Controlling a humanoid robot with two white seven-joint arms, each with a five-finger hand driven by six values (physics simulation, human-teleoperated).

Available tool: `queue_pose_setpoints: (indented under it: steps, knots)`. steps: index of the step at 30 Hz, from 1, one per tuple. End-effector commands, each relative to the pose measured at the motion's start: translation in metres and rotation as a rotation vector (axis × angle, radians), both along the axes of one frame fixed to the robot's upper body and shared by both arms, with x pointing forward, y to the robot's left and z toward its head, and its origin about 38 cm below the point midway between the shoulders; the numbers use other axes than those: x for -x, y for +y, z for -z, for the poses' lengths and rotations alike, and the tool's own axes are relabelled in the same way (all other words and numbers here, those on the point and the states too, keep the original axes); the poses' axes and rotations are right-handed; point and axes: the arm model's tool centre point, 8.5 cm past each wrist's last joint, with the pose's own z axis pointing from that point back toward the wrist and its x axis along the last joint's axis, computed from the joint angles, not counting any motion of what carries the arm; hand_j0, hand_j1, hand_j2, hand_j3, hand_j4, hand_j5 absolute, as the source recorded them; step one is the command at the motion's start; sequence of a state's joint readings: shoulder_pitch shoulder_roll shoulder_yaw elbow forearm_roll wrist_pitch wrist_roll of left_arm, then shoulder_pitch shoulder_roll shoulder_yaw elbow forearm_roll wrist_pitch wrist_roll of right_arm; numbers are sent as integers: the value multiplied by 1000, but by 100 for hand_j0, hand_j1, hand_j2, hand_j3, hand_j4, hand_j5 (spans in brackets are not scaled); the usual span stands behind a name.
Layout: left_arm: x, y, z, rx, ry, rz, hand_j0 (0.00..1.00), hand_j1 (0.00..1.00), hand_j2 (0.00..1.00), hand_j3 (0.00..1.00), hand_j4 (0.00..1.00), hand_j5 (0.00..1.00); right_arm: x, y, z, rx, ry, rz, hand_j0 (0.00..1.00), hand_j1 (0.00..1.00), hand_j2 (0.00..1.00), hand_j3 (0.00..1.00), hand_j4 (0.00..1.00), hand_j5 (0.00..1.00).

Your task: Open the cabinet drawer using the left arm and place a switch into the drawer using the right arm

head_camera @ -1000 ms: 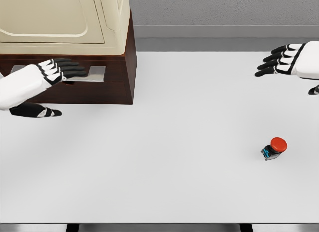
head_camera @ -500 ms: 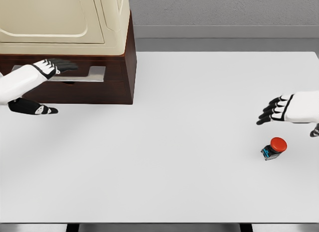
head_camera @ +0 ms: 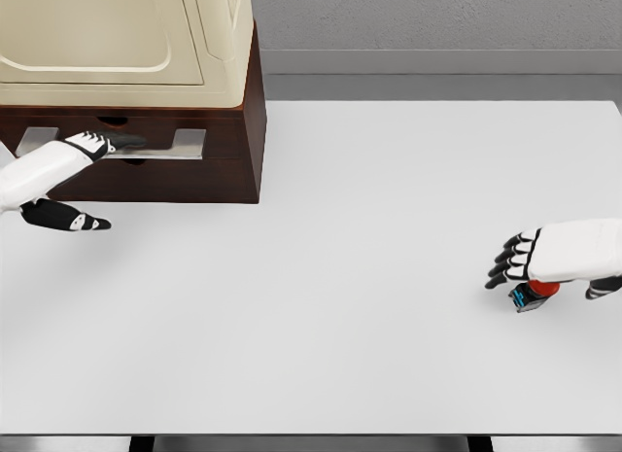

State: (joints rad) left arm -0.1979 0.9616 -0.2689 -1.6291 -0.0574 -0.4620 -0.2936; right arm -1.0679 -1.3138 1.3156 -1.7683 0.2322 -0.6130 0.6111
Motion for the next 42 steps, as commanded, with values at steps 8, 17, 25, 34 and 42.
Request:
queue_pose_setpoints:
  steps: [8, 17, 25, 34, 42]
  knots:
    - [-2, 2, -2, 14, 0, -7, 100, 100, 100, 100, 100, 100, -5, 13, 6, 16, -14, -43, 100, 100, 100, 100, 100, 100]
    - [-7, 12, 2, 14, 11, -40, 100, 100, 100, 100, 100, 100, -7, 13, 9, 41, -23, -52, 100, 100, 100, 100, 100, 100]
    - [-3, 3, 9, 8, 24, -9, 100, 100, 100, 100, 100, 100, -6, 9, 13, 70, -23, -54, 100, 100, 100, 100, 100, 100]
    - [5, -9, 1, 1, -2, 58, 100, 100, 100, 100, 100, 100, -5, 9, 16, 75, -18, -57, 100, 100, 100, 100, 100, 100]
    - [9, -14, 0, 4, -14, 95, 100, 100, 100, 100, 100, 100, -6, 10, 17, 82, -22, -62, 100, 100, 100, 100, 100, 100]
